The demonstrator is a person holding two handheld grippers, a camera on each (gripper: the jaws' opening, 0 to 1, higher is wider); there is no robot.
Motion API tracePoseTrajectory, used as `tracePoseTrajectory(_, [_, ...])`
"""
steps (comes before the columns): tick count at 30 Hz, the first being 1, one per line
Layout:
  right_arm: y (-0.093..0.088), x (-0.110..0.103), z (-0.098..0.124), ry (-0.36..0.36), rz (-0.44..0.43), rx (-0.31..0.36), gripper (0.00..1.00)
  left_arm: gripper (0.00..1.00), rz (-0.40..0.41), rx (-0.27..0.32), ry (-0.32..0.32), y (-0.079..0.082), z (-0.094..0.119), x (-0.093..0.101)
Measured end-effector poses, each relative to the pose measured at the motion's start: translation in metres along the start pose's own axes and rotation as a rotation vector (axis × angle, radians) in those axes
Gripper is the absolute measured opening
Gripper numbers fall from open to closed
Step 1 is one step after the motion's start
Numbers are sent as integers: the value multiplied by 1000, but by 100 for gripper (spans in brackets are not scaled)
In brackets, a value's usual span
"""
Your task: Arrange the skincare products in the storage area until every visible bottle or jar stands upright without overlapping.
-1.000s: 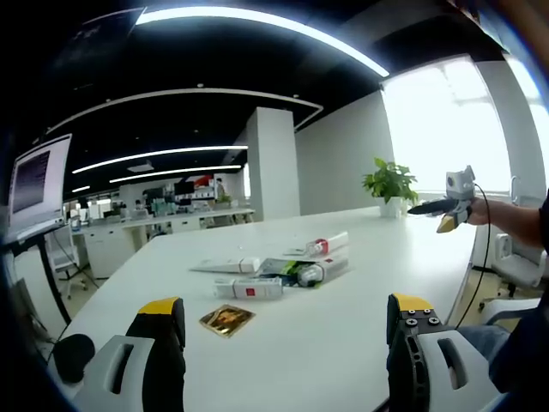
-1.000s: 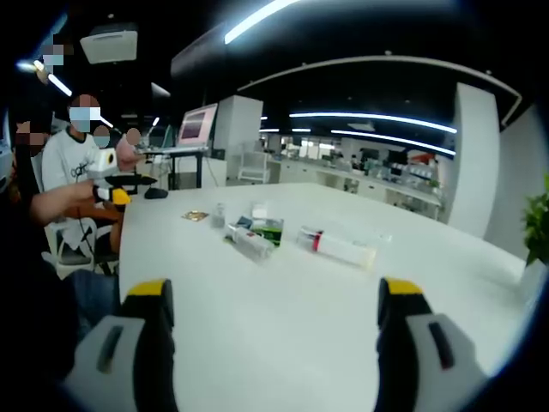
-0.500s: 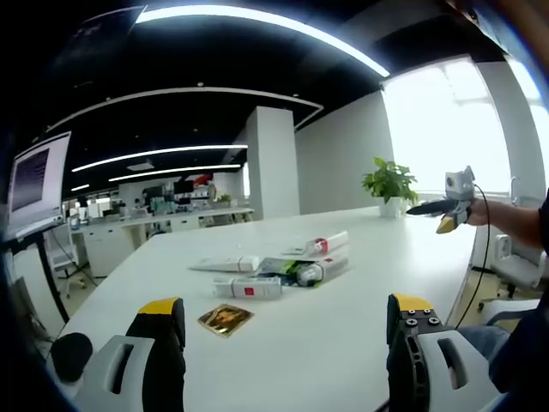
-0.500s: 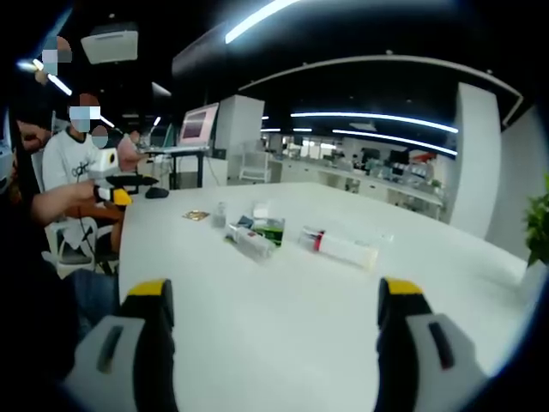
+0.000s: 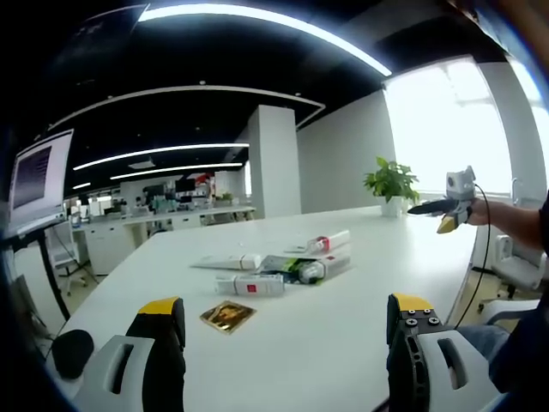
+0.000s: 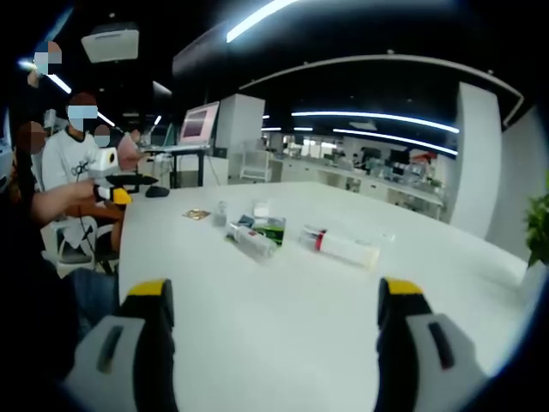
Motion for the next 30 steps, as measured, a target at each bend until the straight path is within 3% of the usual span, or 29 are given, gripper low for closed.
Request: tracePoseTrajectory(30, [6,3,2,-4,14,-9,100,100,-11,-4,-16,2,-3,4])
Point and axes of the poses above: the point that each gripper's makers call its tool centre point, and the gripper's own axes: z roughly backward along the fingers, x roughly to its right, y roughly out of its top, the point moved 9 cm from there along z, roughly backward along the fingers, and after that the axes turned 15 degrees about x, right-handed, at the moved point
